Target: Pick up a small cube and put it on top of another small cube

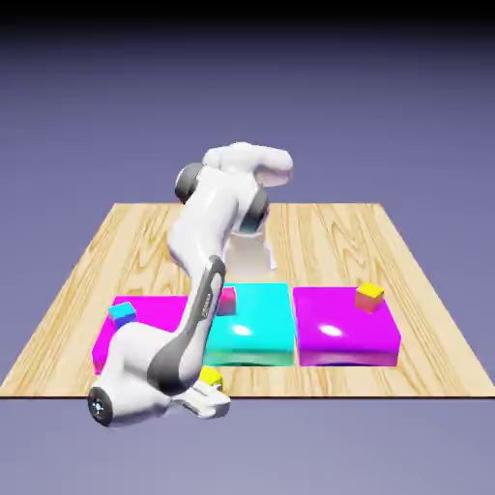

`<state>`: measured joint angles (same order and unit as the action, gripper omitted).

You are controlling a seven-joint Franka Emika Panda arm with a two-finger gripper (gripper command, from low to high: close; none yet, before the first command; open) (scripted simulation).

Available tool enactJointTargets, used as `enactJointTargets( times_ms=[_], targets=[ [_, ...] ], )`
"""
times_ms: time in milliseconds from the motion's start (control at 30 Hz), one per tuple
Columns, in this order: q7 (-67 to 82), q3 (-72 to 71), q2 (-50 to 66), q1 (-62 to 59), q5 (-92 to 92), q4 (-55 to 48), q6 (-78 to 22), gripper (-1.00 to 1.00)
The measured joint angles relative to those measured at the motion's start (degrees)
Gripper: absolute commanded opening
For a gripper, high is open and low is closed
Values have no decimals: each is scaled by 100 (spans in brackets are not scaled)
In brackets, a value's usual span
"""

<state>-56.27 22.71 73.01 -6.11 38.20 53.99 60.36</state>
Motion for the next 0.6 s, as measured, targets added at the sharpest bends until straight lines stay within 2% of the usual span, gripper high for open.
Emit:
enactJointTargets(
  times_ms=[267,600],
  targets=[
    [-506,-128,569,-537,76,-1642,-831,-100],
    [1012,589,-1190,-1443,-1048,434,-969,-100]
  ],
)
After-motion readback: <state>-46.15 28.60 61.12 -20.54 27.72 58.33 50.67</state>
